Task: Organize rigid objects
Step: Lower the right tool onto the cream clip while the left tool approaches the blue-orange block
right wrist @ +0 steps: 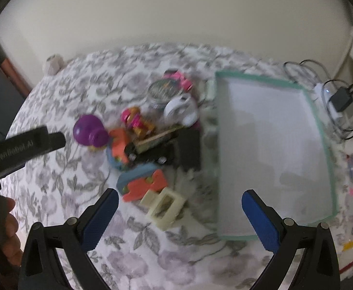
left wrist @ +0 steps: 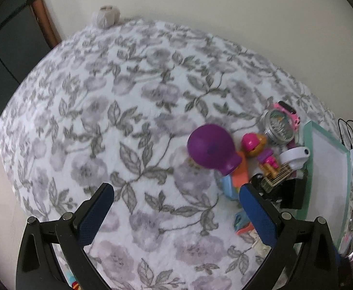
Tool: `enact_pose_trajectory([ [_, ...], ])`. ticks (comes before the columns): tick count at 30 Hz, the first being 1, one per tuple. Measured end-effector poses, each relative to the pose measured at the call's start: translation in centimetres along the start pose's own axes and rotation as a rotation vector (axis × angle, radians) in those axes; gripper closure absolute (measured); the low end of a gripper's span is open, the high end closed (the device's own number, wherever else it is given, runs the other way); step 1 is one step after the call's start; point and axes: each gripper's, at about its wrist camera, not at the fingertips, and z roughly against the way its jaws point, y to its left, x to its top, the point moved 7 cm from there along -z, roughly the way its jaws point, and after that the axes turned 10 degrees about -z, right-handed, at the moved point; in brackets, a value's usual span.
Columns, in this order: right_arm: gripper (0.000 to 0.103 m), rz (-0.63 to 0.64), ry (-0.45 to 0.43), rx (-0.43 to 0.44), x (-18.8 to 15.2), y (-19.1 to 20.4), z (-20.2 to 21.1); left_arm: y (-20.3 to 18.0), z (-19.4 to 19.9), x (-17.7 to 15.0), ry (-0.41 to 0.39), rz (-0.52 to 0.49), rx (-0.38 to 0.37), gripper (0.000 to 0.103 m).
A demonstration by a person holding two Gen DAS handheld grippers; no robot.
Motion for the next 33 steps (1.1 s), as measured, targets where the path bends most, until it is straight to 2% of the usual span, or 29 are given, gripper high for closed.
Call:
enact_pose_trajectory([
  [4,0.001,0.024,0.024,-0.001,-1.0,0.9,-1.0,0.4,-0.9,-0.9,0.045,0.023,-0.046,0.000],
  [9,0.007,-0.024,0.066,0.014,-2.1,0.4,-2.5,0.1,-1.3,-1.4,0.073,0.028,-0.087,0.000],
  [13,0.015,-0.019,0.077,0.013,-2.5,0.7,-3.3,-0.4,-1.5,-1.5,0.084,0.025,-0.103,0.000],
  [19,0.019,-0.017,0.059,0.030,-2.2,1.2,-4.2,-1.6,-2.3,-2.1,0.113,-0.009,-0.114,0.000],
  [28,0.028,-0.048,0.057,0.009,-2.2,0.1,-6.1,-3.5,-3.0,-2.8,0.125,-0.054,-0.132,0.000],
  [33,0.039,-0.036,0.078,0.005,-2.7,-0.6,-6.1,-4.1,-3.5,-3.2,0.140,-0.062,-0.144,0.000],
])
